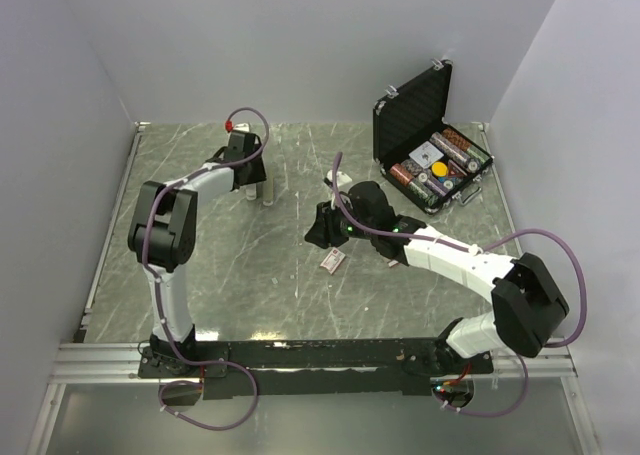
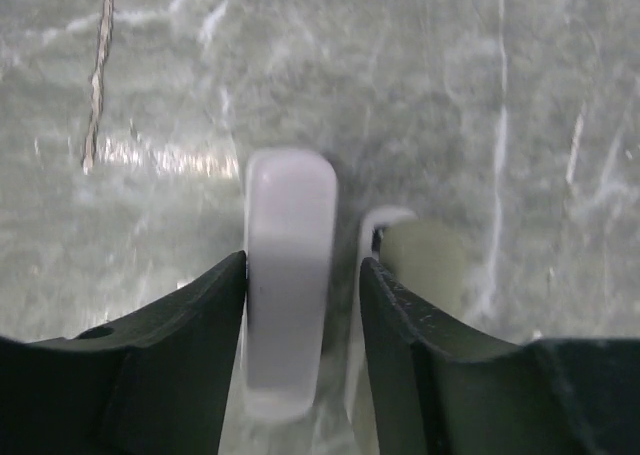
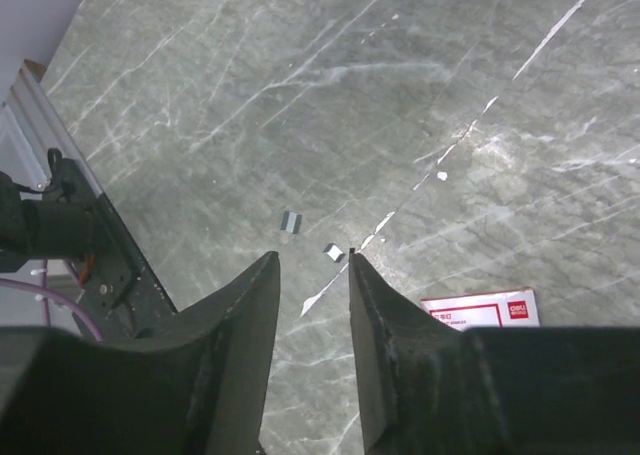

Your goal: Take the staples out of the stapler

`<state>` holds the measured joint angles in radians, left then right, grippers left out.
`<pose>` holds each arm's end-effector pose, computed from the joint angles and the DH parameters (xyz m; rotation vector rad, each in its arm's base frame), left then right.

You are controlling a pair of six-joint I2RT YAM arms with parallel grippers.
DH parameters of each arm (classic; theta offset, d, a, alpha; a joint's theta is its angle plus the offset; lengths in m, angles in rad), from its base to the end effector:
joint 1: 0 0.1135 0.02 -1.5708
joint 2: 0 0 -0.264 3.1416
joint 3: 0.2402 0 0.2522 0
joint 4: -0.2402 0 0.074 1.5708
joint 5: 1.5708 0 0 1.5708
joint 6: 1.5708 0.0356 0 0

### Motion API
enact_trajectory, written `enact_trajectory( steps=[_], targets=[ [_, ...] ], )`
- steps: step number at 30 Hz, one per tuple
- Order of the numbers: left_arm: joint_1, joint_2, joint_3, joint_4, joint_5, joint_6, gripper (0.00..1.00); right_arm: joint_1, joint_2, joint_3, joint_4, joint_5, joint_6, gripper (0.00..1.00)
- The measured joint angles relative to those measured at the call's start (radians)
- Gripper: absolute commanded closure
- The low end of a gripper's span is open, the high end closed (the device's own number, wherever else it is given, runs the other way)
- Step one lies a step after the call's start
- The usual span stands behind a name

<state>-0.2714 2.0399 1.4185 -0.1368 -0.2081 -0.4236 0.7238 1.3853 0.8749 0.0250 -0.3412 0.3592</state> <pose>0.4379 -0.1142 0.1803 -0.2790 2.2944 -0.1116 0.2240 0.2139 0.2555 -0.6163 2.0972 0.9968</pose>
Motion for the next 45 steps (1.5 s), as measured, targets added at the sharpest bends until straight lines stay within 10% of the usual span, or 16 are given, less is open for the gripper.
enact_trajectory(
  steps=[31,45],
  targets=[
    [-0.275,-0.737,-0.43,-0.182,0.011,-0.136,0.4,-0.183,-0.076,0.032,-0.332,0.343,0.012,0.36],
    [-0.277,-0.784,-0.505,-0.161,0.156,-0.141,0.4,-0.323,0.068,0.038,-0.43,0.521,0.198,0.37]
  ],
)
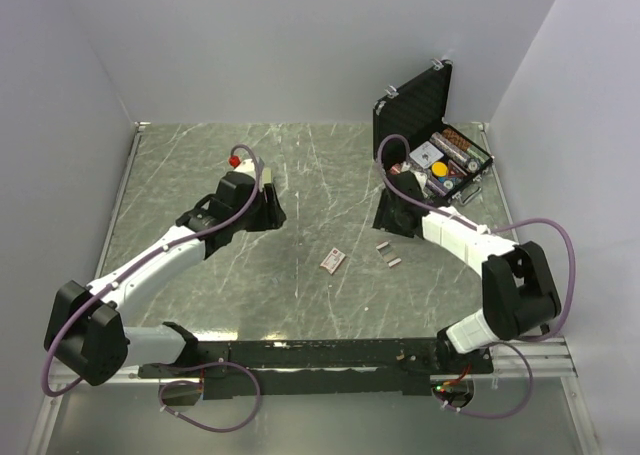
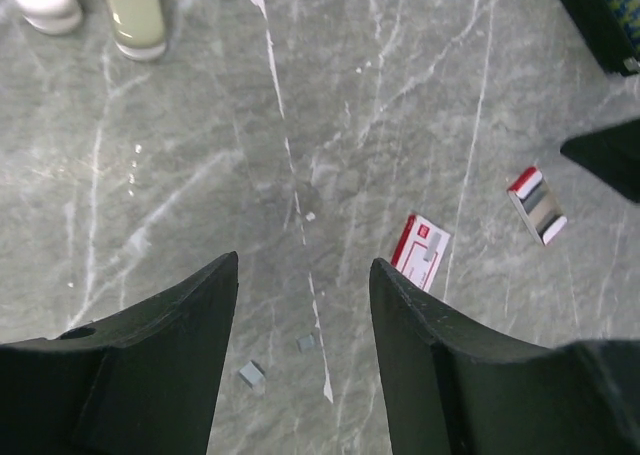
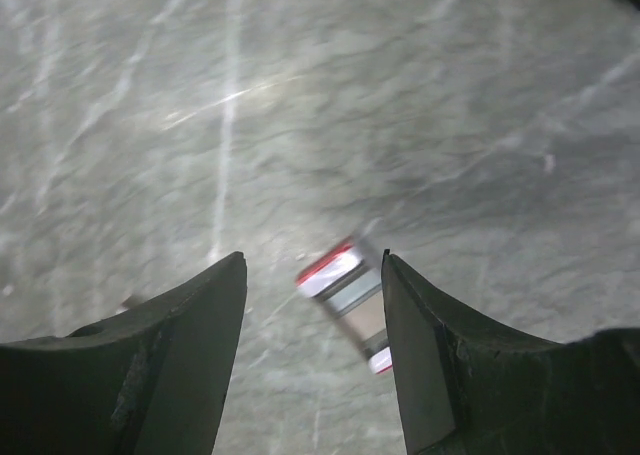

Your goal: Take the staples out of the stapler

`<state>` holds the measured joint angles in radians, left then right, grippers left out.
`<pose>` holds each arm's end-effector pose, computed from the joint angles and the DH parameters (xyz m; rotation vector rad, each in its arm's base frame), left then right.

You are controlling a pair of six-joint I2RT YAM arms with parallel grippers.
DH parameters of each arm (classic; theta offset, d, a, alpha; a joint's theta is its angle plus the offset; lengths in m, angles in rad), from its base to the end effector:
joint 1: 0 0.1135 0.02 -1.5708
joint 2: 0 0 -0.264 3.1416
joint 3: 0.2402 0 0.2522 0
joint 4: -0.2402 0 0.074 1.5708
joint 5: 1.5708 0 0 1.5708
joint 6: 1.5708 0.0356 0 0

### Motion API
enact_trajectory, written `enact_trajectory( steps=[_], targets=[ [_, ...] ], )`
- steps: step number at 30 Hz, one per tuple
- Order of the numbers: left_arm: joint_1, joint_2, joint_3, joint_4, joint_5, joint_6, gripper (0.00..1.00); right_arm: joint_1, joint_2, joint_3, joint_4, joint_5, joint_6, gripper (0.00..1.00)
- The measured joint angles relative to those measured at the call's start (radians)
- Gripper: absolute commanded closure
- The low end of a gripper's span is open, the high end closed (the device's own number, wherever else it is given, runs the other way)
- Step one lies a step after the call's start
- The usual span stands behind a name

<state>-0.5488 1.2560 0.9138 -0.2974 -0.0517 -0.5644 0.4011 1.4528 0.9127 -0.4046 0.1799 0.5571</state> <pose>0.2373 -0.1430 0.2735 -0.0471 2.2665 -0.5519 0.2729 0.1088 0.2128 0.2677 2.4875 0.1730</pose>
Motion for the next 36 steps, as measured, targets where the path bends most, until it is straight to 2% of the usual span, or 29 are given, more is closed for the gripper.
enact_trajectory(
  steps=[7,15,22,36],
  targets=[
    [-0.008,-0.001,-0.011,0.017,0.076,-0.01,0.4,-0.098,0.073,0.0,0.006,-0.012,0.03,0.44],
    [-0.012,-0.003,-0.011,0.031,0.108,-0.024,0.4,-0.103,0.17,-0.004,0.031,-0.077,0.063,0.5],
    [-0.012,-0.003,-0.011,0.032,0.113,-0.027,0.4,-0.104,0.171,-0.027,0.068,-0.11,0.082,0.52],
    [-0.012,-0.002,-0.011,0.046,0.119,-0.034,0.4,0.021,0.143,-0.068,0.123,-0.148,0.098,0.52]
  ],
)
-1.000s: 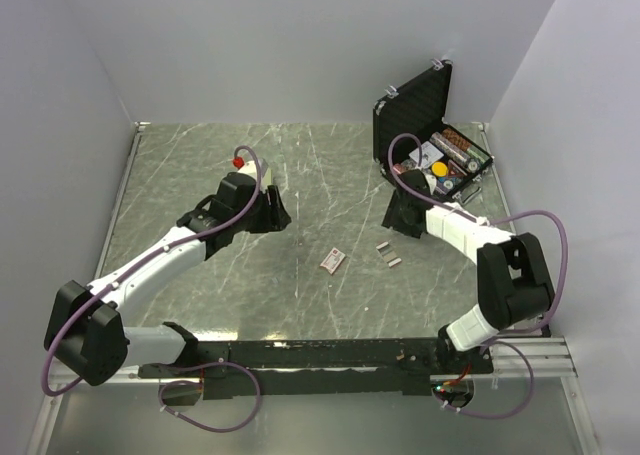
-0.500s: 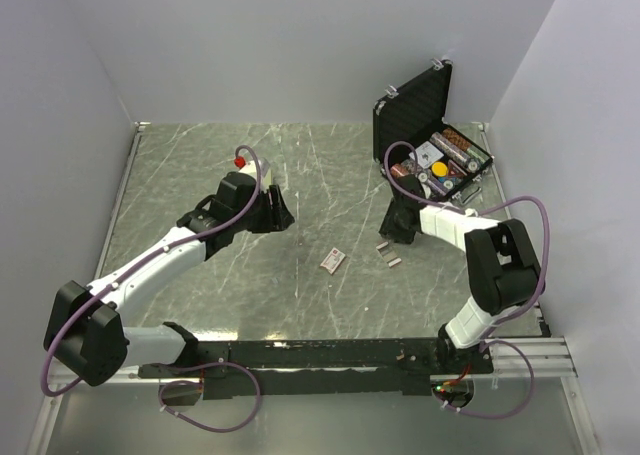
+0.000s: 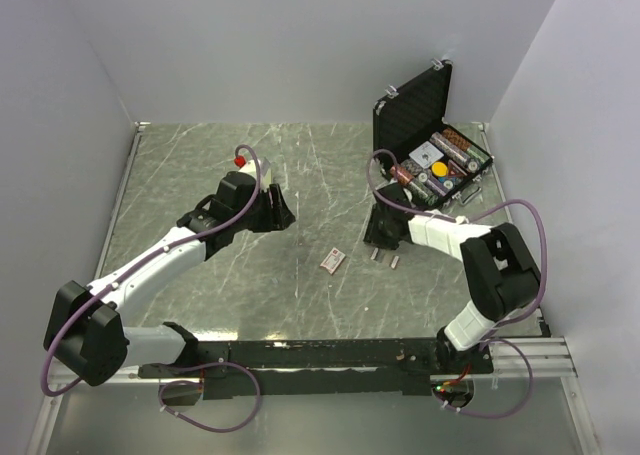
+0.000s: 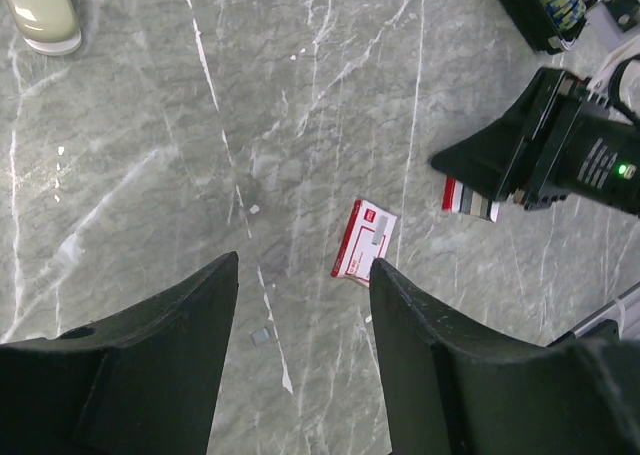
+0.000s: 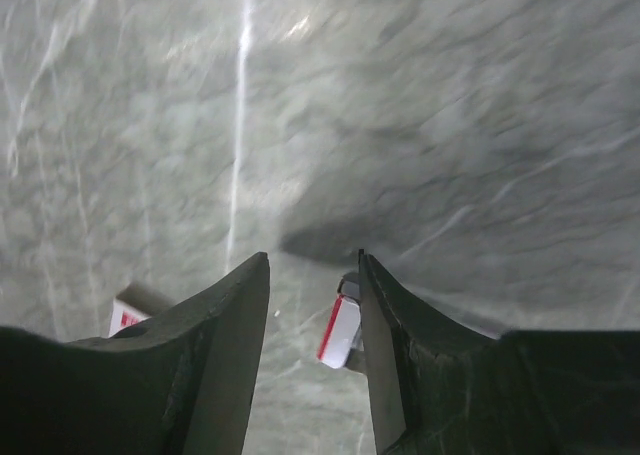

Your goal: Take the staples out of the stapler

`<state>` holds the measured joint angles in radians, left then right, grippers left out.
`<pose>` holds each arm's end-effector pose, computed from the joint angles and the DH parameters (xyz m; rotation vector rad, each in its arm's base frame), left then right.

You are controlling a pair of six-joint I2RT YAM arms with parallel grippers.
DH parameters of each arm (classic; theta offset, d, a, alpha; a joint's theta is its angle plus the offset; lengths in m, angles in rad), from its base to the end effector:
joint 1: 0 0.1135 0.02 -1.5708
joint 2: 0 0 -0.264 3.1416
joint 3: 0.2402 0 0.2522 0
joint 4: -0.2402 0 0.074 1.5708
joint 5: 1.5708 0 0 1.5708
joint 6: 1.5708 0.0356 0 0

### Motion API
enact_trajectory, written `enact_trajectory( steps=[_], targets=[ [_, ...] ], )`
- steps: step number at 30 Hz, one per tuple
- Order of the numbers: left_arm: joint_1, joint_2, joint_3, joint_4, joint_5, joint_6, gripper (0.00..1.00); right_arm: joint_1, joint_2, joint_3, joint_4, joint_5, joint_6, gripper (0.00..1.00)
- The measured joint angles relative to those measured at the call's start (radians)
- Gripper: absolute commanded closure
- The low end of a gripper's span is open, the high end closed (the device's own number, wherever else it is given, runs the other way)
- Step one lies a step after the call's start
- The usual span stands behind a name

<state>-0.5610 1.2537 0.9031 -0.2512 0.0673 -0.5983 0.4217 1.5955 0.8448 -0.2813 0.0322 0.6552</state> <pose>0.2346 -0.1503 0.2746 -0.0021 2.2660 -0.7170 0.2767 0.1229 0.1601 0.3195 2.6234 0.3376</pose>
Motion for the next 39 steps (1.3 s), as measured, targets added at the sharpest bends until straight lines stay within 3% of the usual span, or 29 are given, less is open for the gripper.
enact_trajectory(
  steps=[17,28,39],
  targets=[
    [0.0,0.0,0.0,0.002,-0.002,-0.008,0.4,0.113,-0.093,-0.042,-0.073,0.009,-0.018,0.47],
    [-0.001,-0.046,0.004,-0.072,-0.087,0.01,0.4,0.241,-0.107,0.228,-0.089,-0.056,-0.163,0.43],
    [-0.001,-0.202,0.004,-0.163,-0.278,0.03,0.26,0.43,0.052,0.38,-0.138,-0.12,-0.157,0.4]
  ],
)
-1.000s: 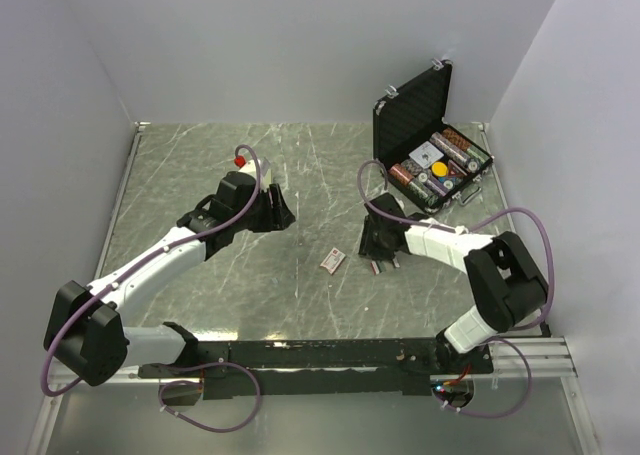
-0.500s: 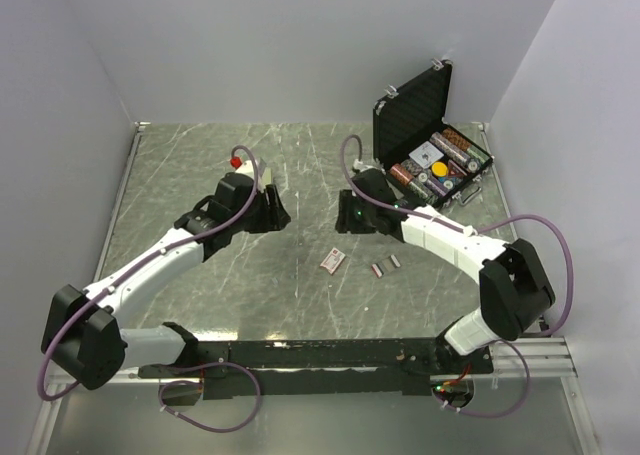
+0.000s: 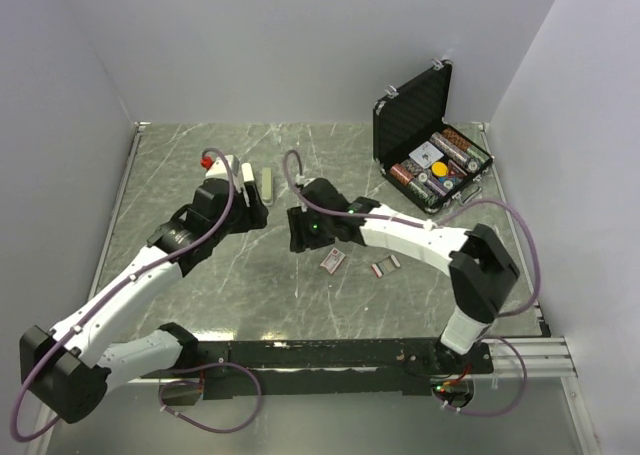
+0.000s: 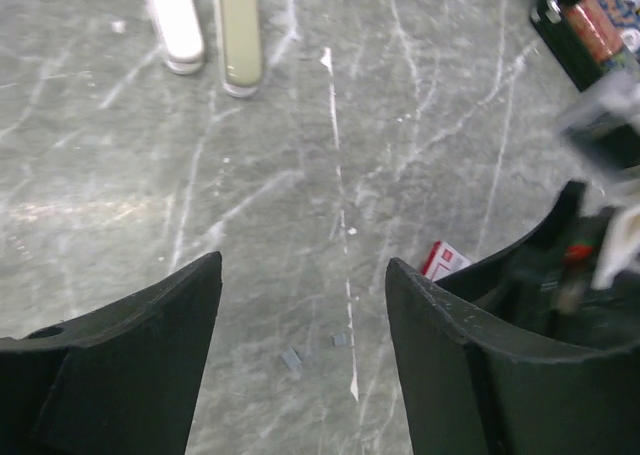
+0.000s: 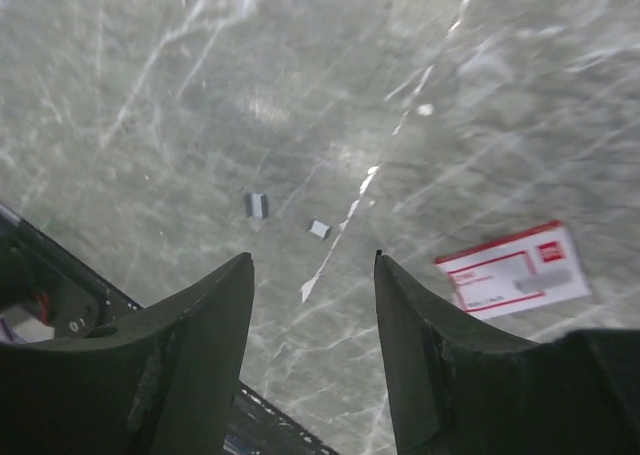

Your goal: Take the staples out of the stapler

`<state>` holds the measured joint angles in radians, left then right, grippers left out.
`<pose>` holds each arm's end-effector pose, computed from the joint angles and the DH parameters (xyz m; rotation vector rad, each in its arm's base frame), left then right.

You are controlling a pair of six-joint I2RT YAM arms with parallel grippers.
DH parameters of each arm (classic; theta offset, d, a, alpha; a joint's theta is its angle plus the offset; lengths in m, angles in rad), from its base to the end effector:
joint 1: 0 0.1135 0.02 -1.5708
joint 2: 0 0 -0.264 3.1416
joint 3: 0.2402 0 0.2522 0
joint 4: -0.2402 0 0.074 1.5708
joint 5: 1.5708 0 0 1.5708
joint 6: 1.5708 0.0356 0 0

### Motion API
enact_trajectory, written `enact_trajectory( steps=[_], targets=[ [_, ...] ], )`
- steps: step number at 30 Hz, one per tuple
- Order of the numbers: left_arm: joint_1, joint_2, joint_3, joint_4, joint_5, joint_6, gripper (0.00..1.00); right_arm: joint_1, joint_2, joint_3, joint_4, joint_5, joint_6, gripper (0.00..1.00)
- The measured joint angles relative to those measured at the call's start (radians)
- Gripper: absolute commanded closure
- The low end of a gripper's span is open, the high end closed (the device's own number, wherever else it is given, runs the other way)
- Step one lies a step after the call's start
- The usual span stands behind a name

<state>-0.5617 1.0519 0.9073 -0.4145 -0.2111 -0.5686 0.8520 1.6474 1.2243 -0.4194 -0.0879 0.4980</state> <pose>0.2006 -0.1175 0.3091 -0.1332 2.1444 -0.4444 0.2354 0.2738 0.2492 -0.4889 2.4917 0.6919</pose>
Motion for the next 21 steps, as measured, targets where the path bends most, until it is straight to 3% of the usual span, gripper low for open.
enact_trajectory(
  steps=[2,8,10,21],
  targets=[
    [0.0,-0.019,-0.001,-0.014,-0.033,0.001,0.17,0.021,0.041,0.028,-0.02,0.0,0.004,0.39],
    [0.002,-0.097,-0.019,-0.021,-0.098,0.003,0.15,0.076,0.144,0.09,-0.093,0.034,0.014,0.37],
    [0.003,-0.119,-0.023,-0.021,-0.108,0.003,0.02,0.089,0.156,0.092,-0.113,0.044,0.024,0.36],
    [0.008,-0.182,-0.037,-0.024,-0.125,-0.004,0.01,0.163,0.225,0.134,-0.187,0.138,0.124,0.33]
  ],
)
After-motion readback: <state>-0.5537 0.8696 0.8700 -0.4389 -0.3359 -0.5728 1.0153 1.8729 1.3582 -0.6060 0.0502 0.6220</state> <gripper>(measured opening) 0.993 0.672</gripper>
